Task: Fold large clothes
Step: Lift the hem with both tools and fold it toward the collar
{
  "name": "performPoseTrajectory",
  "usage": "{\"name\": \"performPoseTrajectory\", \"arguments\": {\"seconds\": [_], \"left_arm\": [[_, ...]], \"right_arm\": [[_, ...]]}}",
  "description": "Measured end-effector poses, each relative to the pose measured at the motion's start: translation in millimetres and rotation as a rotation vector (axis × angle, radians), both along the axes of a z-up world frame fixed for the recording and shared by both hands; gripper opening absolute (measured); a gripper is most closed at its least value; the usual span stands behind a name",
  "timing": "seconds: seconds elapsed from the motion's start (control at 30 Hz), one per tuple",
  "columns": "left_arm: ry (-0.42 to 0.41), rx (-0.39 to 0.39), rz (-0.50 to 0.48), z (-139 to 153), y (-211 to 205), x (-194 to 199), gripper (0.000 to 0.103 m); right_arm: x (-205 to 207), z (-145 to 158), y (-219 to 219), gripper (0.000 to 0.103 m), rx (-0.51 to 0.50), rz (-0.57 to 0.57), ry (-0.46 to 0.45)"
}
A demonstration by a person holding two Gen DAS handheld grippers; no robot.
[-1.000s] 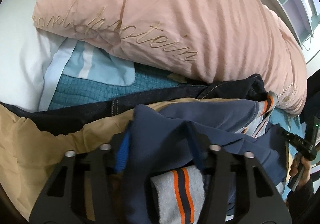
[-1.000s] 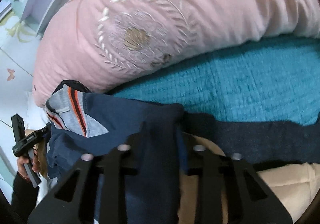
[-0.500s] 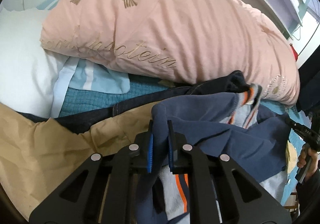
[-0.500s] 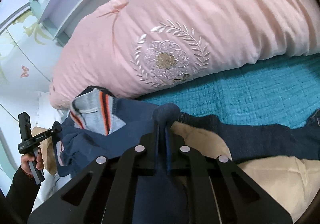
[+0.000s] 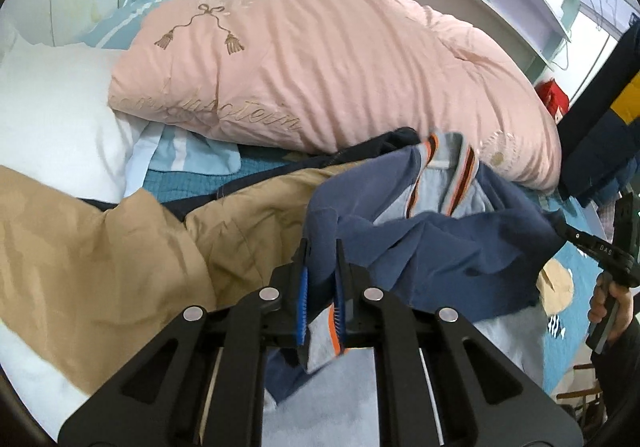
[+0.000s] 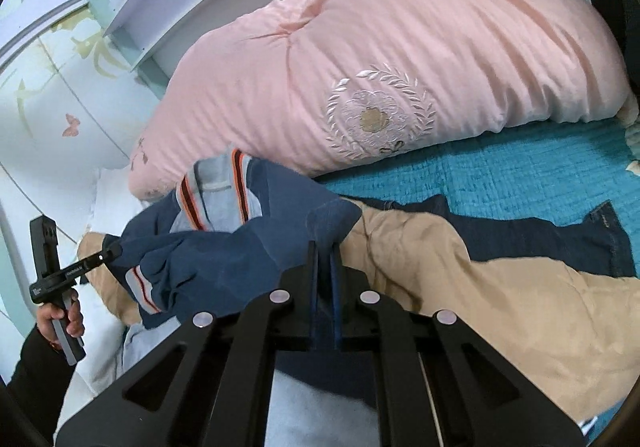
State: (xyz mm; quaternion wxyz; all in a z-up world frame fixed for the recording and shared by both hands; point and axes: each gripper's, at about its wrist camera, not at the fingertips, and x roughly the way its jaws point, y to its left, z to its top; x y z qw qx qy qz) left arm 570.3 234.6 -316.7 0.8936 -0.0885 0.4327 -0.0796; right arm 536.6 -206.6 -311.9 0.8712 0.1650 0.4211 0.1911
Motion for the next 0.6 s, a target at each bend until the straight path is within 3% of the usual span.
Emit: {"name": "performPoseTrajectory", "arguments": {"seconds": [0.5, 0.6], "left_arm": [[0.002, -0.043, 0.037, 13.7, 1.8, -103.5, 0.008], [0.004, -0.023, 0.055, 15.4, 1.4, -129.1, 0.008]], "right_arm": [[-105.4, 34.0, -1.7, 0.004, -0.005, -0.019, -0.029], [-131.5, 40.2, 0.0, 0.004, -0.011, -0.017, -0.033]]}}
